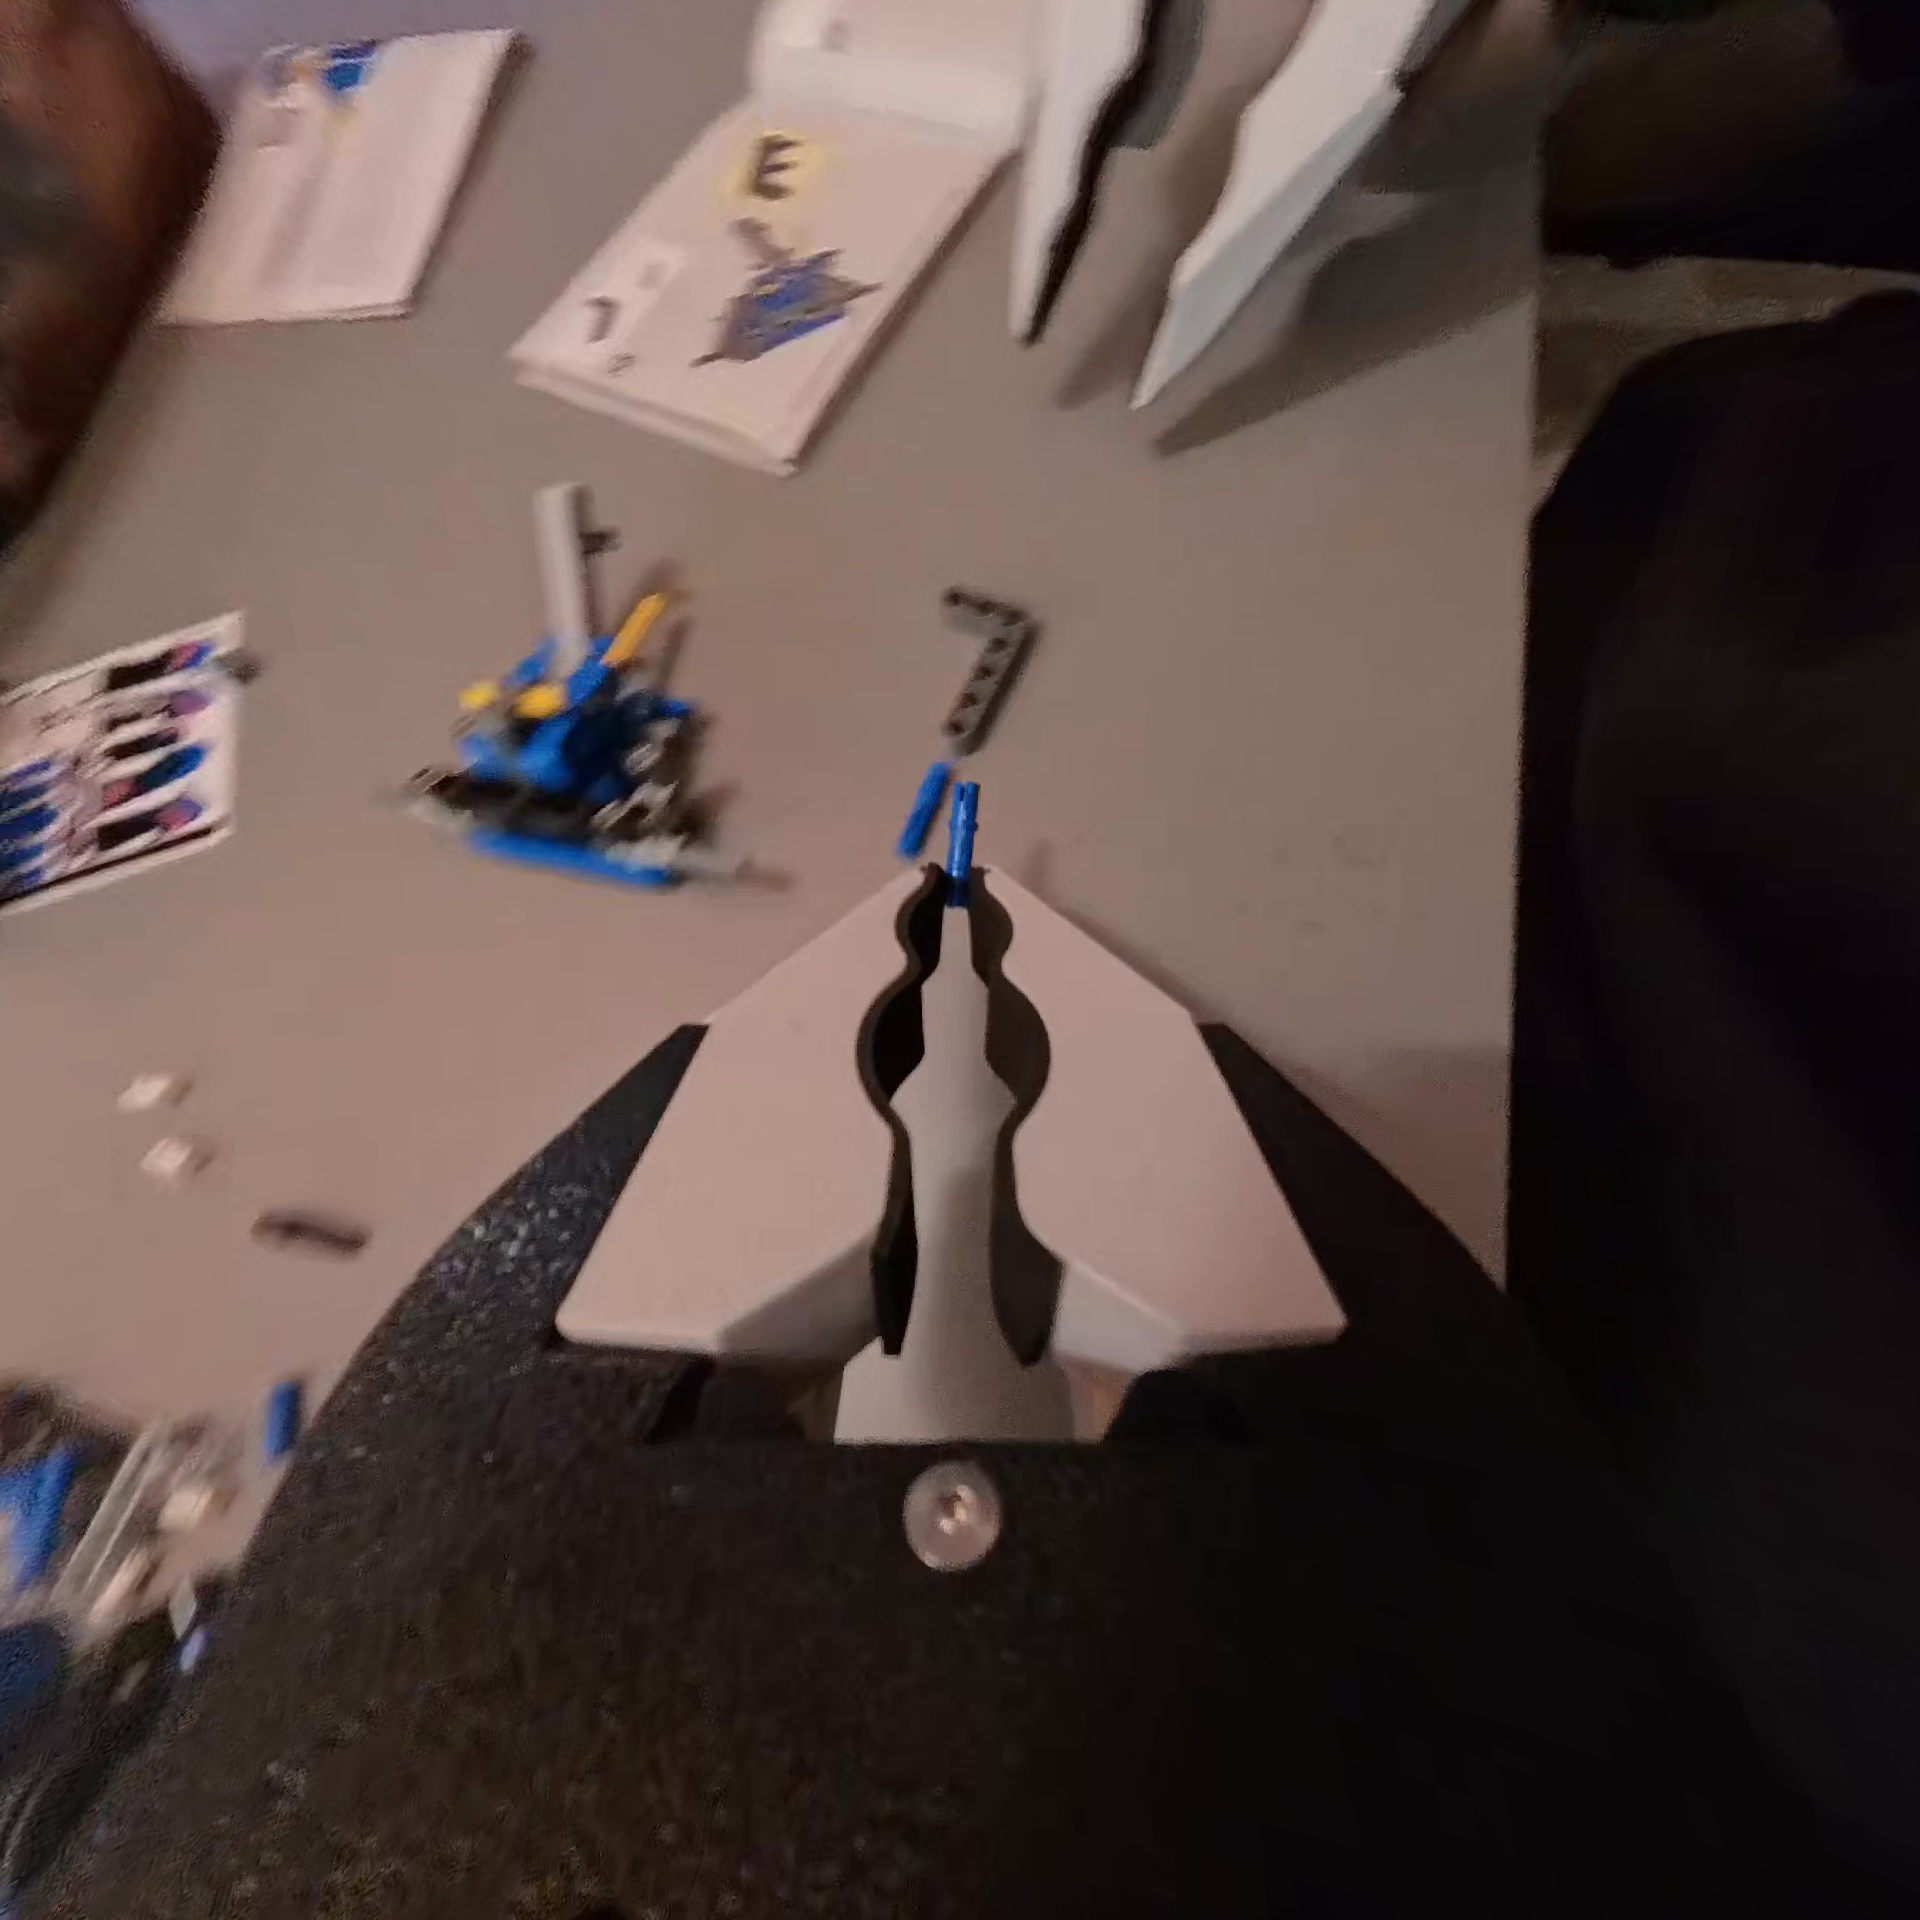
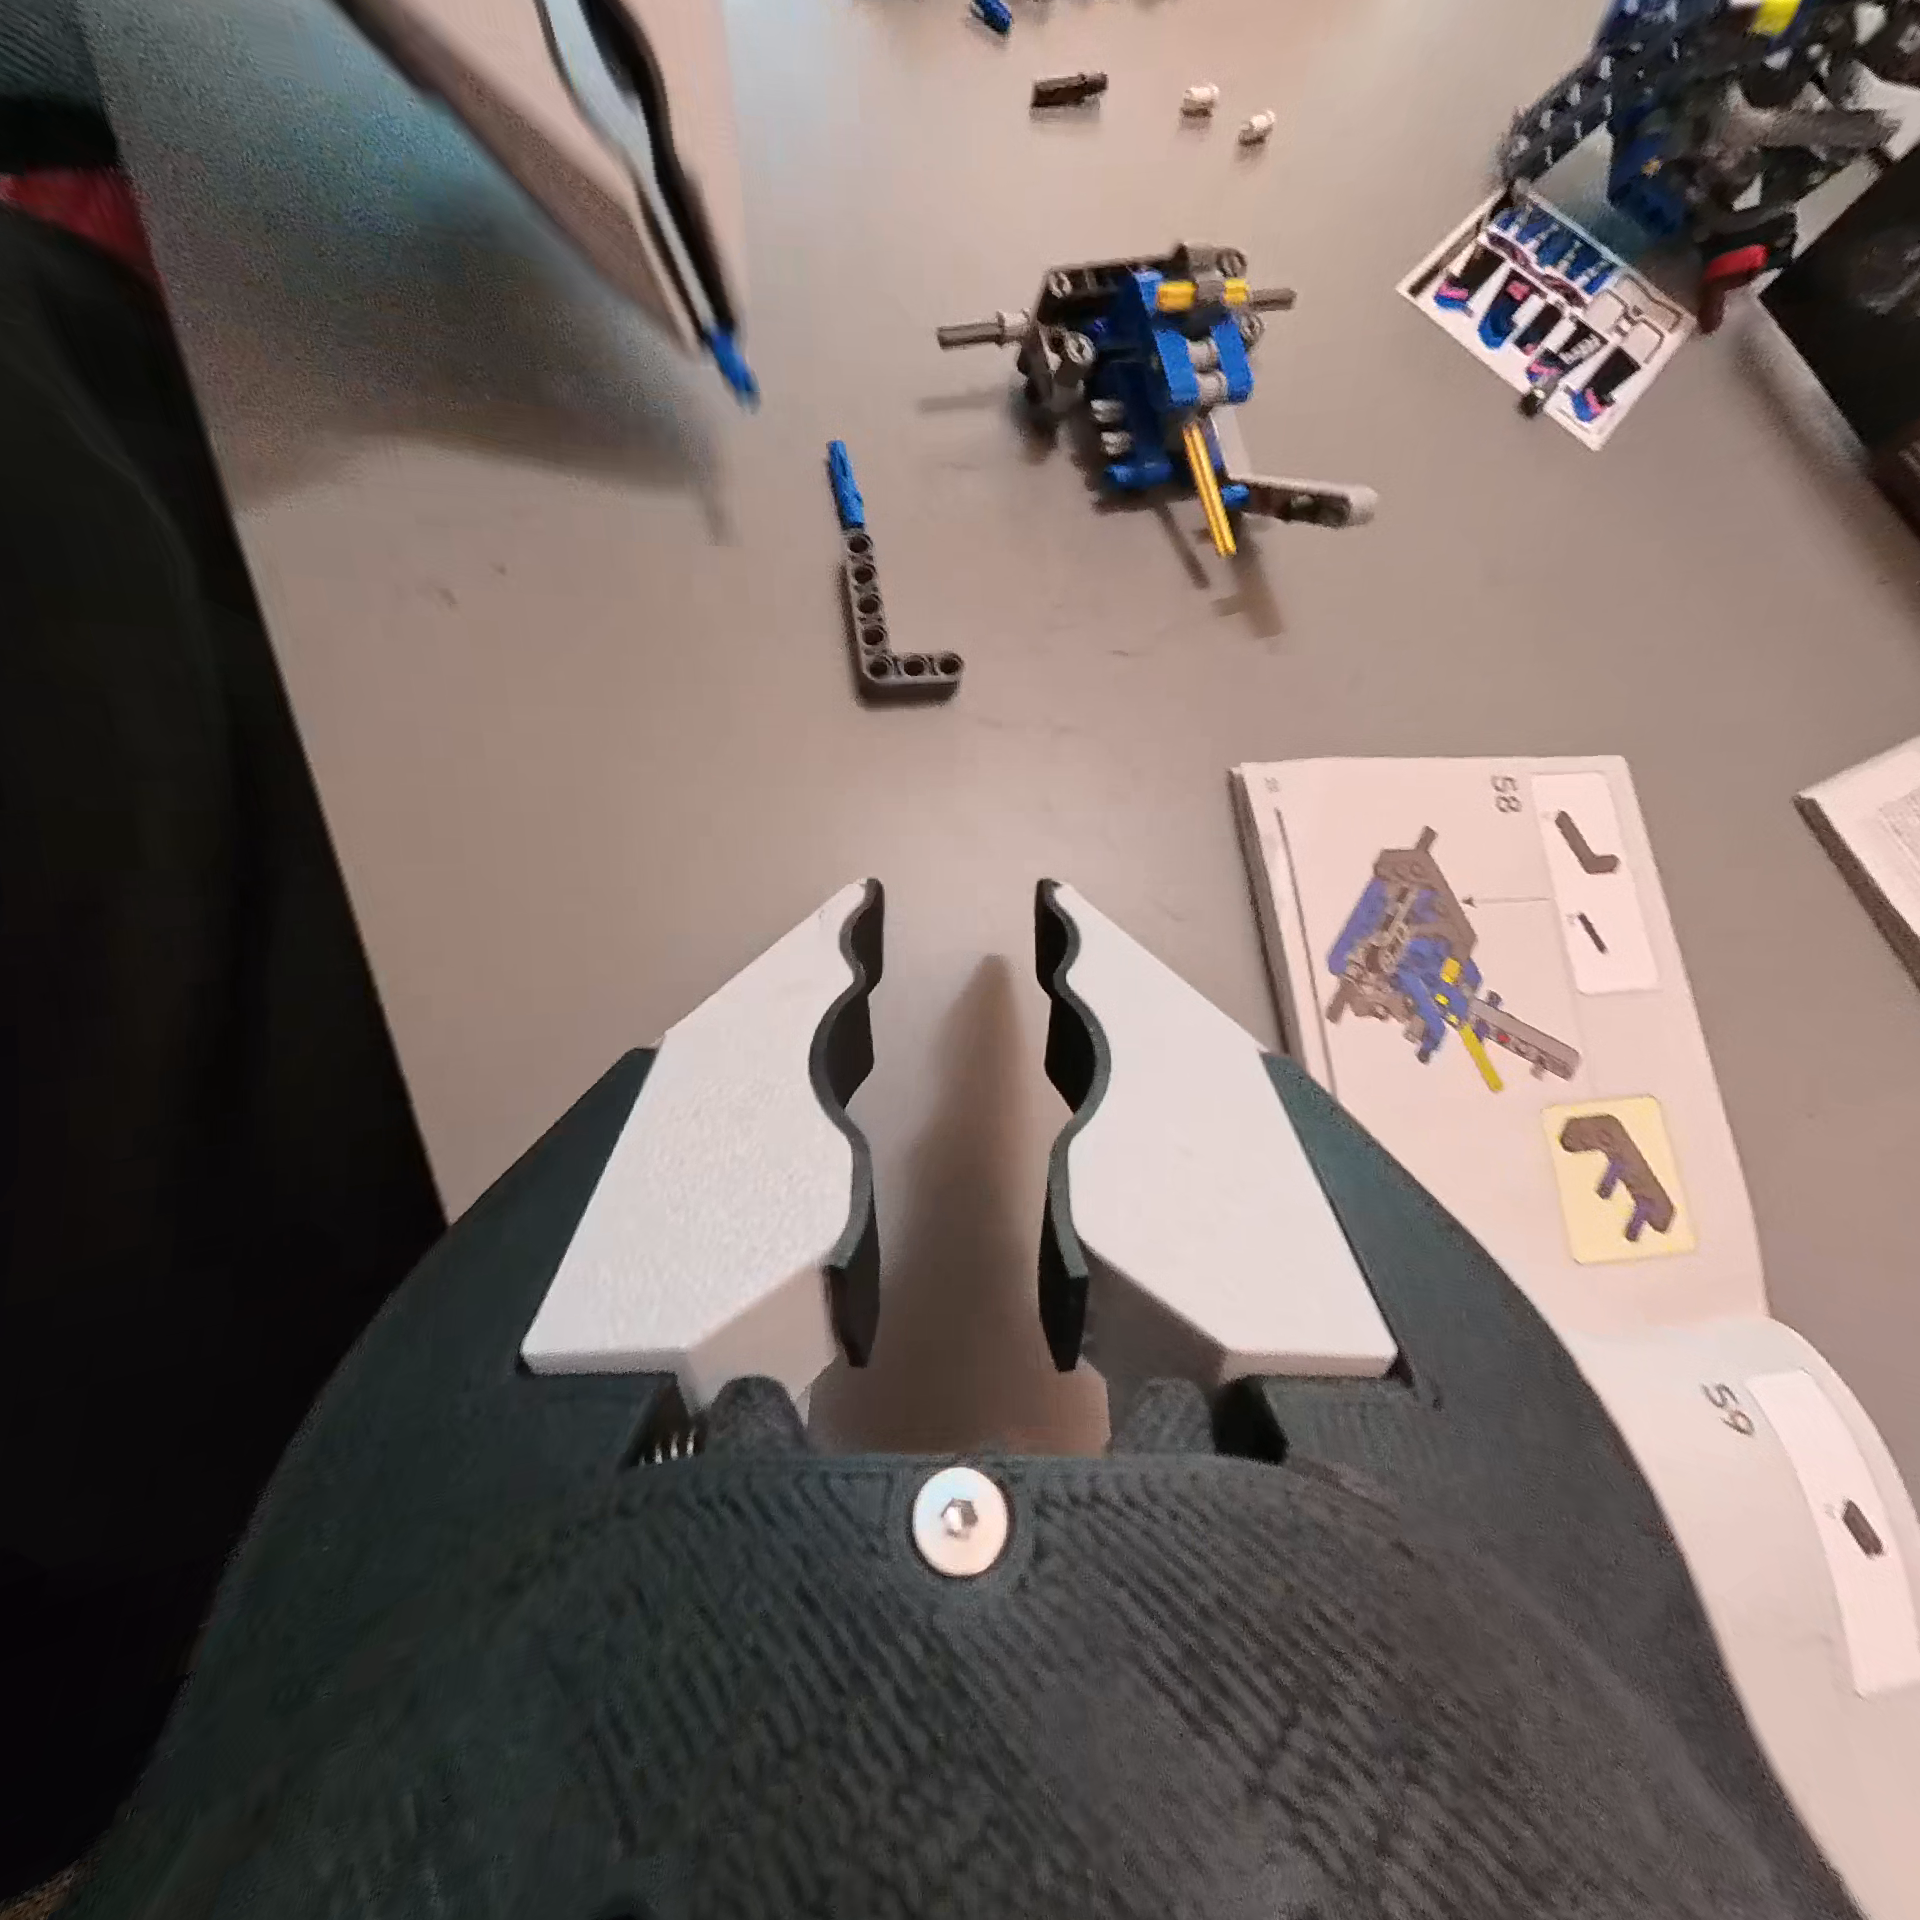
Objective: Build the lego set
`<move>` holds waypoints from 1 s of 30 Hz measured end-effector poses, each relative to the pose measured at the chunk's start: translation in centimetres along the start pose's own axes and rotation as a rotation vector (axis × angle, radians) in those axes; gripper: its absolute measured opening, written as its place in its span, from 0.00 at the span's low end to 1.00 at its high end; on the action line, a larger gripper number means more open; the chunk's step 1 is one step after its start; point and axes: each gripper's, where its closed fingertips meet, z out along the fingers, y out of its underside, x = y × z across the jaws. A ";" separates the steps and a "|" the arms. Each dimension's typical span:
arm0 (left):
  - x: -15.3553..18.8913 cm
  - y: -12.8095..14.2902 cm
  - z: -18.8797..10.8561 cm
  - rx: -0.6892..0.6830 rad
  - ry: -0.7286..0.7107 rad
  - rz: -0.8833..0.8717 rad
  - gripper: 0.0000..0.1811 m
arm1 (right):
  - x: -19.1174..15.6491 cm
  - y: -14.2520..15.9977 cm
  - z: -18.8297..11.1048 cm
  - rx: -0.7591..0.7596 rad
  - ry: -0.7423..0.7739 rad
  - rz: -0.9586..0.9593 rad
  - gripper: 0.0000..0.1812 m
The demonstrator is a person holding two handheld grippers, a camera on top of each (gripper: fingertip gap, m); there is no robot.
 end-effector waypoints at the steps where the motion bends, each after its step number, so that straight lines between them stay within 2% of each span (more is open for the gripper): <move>1: 0.7 -0.4 1.0 -0.002 0.021 0.016 0.01 | -0.6 -0.5 0.1 0.018 -0.015 -0.002 0.15; 4: 2.0 -1.9 3.1 0.024 0.064 0.026 0.01 | -2.7 -2.4 0.7 0.098 -0.053 -0.055 0.15; 6: 2.3 -2.3 4.1 0.021 0.062 0.034 0.01 | -3.6 -2.5 1.2 0.089 -0.066 -0.139 0.13; 9: 2.6 -2.7 5.3 0.014 0.073 0.026 0.01 | -3.0 -2.7 1.8 0.096 0.024 -0.296 0.10; 14: 2.2 -3.4 5.7 0.024 0.056 -0.089 0.01 | -2.3 -2.2 2.4 0.052 0.159 -0.538 0.11; 19: 2.3 -4.0 5.6 0.050 0.068 -0.144 0.01 | -1.8 -2.4 3.1 0.048 0.253 -0.630 0.02; 22: 2.1 -4.0 5.5 0.055 0.051 -0.149 0.01 | -1.8 -2.3 3.3 0.033 0.263 -0.635 0.02; 30: 2.0 -4.4 4.8 0.112 0.048 -0.178 0.01 | -1.8 -3.1 2.9 0.106 0.279 -0.579 0.02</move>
